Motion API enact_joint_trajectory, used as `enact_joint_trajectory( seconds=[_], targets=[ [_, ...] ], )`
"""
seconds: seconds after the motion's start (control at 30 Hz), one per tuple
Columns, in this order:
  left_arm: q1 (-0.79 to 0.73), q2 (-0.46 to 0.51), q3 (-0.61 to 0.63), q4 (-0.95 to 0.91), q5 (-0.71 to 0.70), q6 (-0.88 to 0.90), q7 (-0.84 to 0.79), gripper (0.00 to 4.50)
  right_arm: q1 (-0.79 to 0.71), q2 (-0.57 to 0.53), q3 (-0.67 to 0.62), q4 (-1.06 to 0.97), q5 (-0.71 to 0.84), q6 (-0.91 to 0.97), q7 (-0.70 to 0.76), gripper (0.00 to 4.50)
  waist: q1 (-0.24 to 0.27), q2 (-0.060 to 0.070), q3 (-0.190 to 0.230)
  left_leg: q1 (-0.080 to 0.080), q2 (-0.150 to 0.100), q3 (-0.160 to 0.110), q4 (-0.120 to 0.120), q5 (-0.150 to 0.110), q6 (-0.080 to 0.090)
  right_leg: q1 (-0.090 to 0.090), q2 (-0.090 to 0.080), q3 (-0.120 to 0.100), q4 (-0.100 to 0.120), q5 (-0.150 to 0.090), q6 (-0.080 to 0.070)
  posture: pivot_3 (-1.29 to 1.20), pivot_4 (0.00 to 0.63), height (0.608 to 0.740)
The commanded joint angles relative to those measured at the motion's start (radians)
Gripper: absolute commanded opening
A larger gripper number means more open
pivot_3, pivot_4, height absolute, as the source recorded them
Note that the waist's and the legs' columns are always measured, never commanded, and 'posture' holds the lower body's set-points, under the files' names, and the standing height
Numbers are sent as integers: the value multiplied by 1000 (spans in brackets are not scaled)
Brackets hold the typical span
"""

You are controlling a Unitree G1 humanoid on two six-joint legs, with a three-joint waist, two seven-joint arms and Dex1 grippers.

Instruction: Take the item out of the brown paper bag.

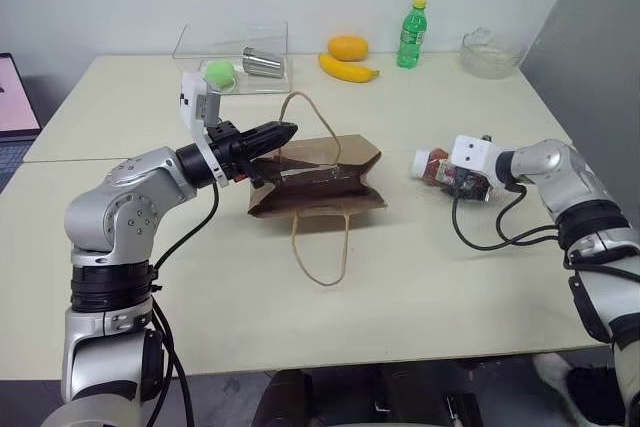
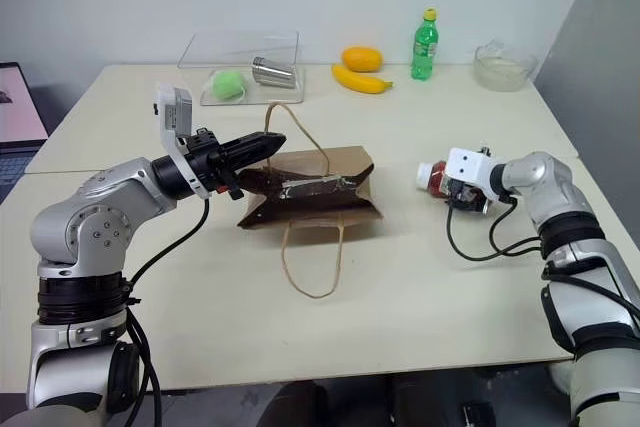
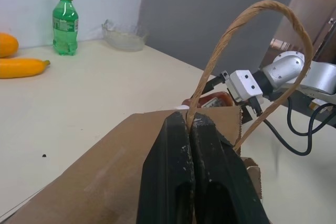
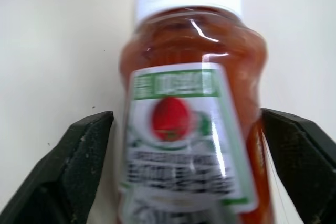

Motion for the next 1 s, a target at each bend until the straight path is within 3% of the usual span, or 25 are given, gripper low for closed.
enact_joint_trajectory(
  seconds=[0.03, 0.2, 0.33, 0.47, 0.57, 0.67, 0.93, 1.0],
  targets=[
    [-3, 10, 21, -30, -9, -11, 3, 0, -43, -40, -73, -41, 44, -5, 12, 4475, 0, 0, 0, 0, 0, 0, 0, 0, 0, 0, 0, 0, 0, 0, 0, 0, 150, 740],
    [-31, 13, 26, 12, 27, -56, 11, 0, 29, -88, -197, -264, 179, 90, 91, 4475, 1, 0, 0, 0, 0, 0, 0, 0, 0, 0, -1, 0, 0, 0, 0, 0, 150, 740],
    [-72, 16, 27, 88, 81, -115, 30, 0, 295, -101, -336, -750, 422, 350, 149, 4475, 14, 0, 0, 0, 2, -3, 0, -1, 2, 1, -1, -3, 0, 0, 0, 0, 150, 740],
    [-118, 16, 15, 170, 147, -204, 26, 0, 552, -29, -426, -1210, 612, 602, 19, 4475, 25, 0, 0, 0, 2, -3, 0, -2, 3, 2, -2, -4, 0, 0, 0, 0, 150, 740],
    [-157, 28, -11, 236, 200, -239, 17, 0, 640, 75, -389, -1438, 665, 716, -118, 4475, 23, 0, 0, 0, 1, -3, 1, -2, 3, 2, -2, -3, 1, 1, 1, 0, 150, 740],
    [-181, 47, -34, 293, 257, -288, -1, 896, 657, 137, -357, -1517, 667, 767, -195, 4500, 23, 0, 0, 2, 1, -3, 2, -2, 3, 2, 0, -2, 1, 0, 5, 0, 150, 740],
    [-157, 87, -7, 282, 281, -356, -38, 3311, 613, 144, -333, -1444, 639, 732, -207, 4500, 23, 0, 0, 1, 0, -2, 2, -2, 3, 2, 1, -2, -1, 1, 4, 0, 150, 740],
    [-109, 112, 18, 227, 293, -369, -10, 3556, 605, 153, -326, -1425, 636, 714, -209, 4500, 22, 0, 0, 1, 1, -2, 2, -2, 3, 2, 1, -2, -1, 2, 2, 0, 150, 740]
  ],
)
